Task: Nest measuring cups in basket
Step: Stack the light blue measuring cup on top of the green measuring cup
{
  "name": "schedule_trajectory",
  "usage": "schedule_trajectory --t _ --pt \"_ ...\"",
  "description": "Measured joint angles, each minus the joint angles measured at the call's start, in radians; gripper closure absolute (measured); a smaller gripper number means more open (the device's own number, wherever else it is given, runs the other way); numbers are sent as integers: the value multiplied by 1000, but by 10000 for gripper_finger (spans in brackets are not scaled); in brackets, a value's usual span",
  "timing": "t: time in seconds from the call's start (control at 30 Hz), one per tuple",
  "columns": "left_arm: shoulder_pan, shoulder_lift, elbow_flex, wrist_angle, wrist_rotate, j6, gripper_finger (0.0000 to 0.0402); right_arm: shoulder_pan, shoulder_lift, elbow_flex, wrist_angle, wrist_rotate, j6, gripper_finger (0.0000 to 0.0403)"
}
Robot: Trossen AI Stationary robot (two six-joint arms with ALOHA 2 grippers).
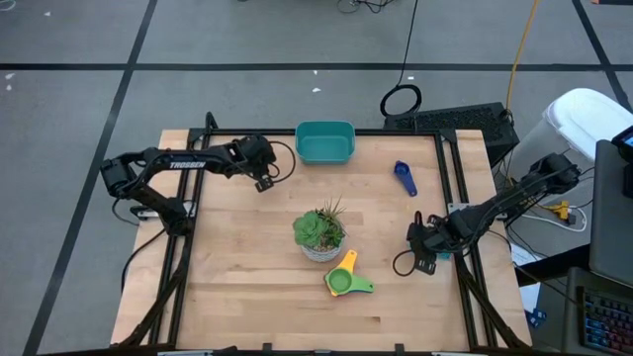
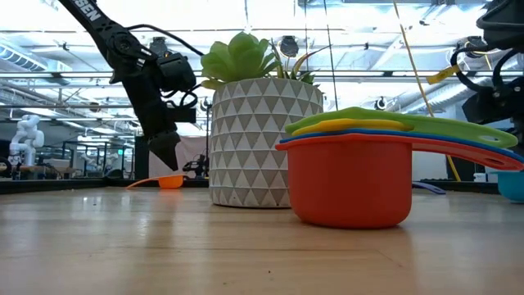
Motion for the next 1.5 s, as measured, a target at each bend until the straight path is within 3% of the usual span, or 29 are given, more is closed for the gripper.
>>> schedule_trajectory --t 0.13,0.2,0.37,0.5,0.73,0.9,1.1,1.5 --pt "-1 0 0 0 0 -3 314 0 0 0 32 0 -8 358" --pt "-1 0 0 0 0 -10 314 0 0 10 63 1 -27 386" --pt "-1 0 0 5 0 -11 314 -15 3 102 105 -4 -100 398" --pt "-1 0 0 23 0 -21 314 -34 41 278 112 33 -292 400" --pt "0 0 1 65 0 -41 314 -69 263 585 61 100 -690 401" --pt "0 0 1 75 1 -88 314 -92 419 656 34 21 -845 402" --pt "-7 0 1 71 3 -173 314 -96 538 718 5 -7 -905 402" --pt "-7 0 1 69 19 -234 314 -46 622 877 3 2 -857 402"
